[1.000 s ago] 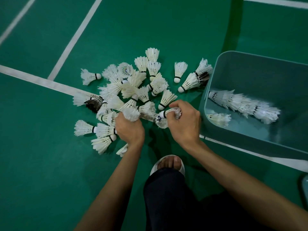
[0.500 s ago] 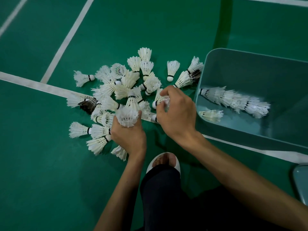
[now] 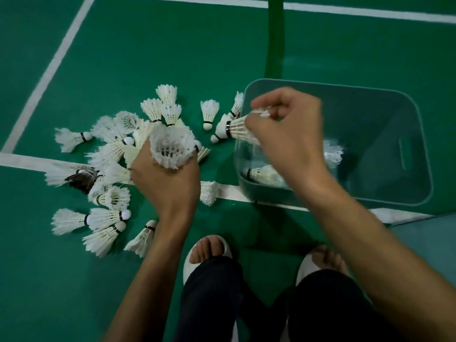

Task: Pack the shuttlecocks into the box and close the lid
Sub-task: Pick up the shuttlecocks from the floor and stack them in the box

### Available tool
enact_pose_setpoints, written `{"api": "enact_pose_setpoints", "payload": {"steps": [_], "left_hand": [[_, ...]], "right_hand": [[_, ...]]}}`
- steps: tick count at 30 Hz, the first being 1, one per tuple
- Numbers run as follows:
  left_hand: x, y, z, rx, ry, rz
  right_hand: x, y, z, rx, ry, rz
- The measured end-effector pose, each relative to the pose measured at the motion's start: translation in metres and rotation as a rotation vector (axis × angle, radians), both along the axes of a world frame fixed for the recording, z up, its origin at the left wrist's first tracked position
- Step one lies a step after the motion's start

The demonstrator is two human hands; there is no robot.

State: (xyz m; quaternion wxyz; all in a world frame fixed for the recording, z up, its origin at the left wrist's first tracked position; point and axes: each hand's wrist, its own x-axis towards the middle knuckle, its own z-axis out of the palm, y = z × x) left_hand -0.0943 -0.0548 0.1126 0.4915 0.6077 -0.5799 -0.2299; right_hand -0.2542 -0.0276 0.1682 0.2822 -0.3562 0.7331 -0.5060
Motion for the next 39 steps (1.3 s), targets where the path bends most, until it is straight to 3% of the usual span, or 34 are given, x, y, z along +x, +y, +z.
{"api": "enact_pose_setpoints", "payload": {"steps": [3, 7, 12, 15, 19, 30, 32, 36, 39], "left_hand": [[-0.028, -0.010, 0.013, -0.066, 0.091, -0.133], [-0.078, -0.005, 0.023, -0.100, 0.007, -0.374], [-0.122, -0.002, 0.007, 0.186, -0.007, -0.620], [-0.134, -0.008, -0.010, 0.457, 0.034, -0.583], [-0.132, -0.019, -0.026, 0.661, 0.134, -0.478], [-0.156, -0.032, -0.026, 0.882, 0.252, -0.417], [-0.160, -0.036, -0.027, 0.972, 0.360, -0.383], [-0.164, -0.042, -0.030, 1.143, 0.468, -0.334], [-0.165, -0.041, -0.028, 1.217, 0.482, -0.365]], "right_hand": [[-0.063, 0.007, -0.002, 0.127, 0.025, -0.089], [-0.120, 0.025, -0.036, 0.485, 0.178, -0.036], [-0.137, 0.025, -0.087, 0.798, 0.185, 0.069], [-0.134, 0.013, -0.100, 0.831, 0.042, 0.076], [-0.124, -0.002, -0.106, 0.878, -0.158, 0.169], [-0.116, -0.013, -0.135, 0.831, -0.596, 0.184], [-0.124, -0.010, -0.129, 0.809, -0.567, 0.197], [-0.145, 0.001, -0.105, 0.851, -0.309, 0.202], [-0.164, 0.011, -0.091, 0.822, -0.334, 0.195]]}}
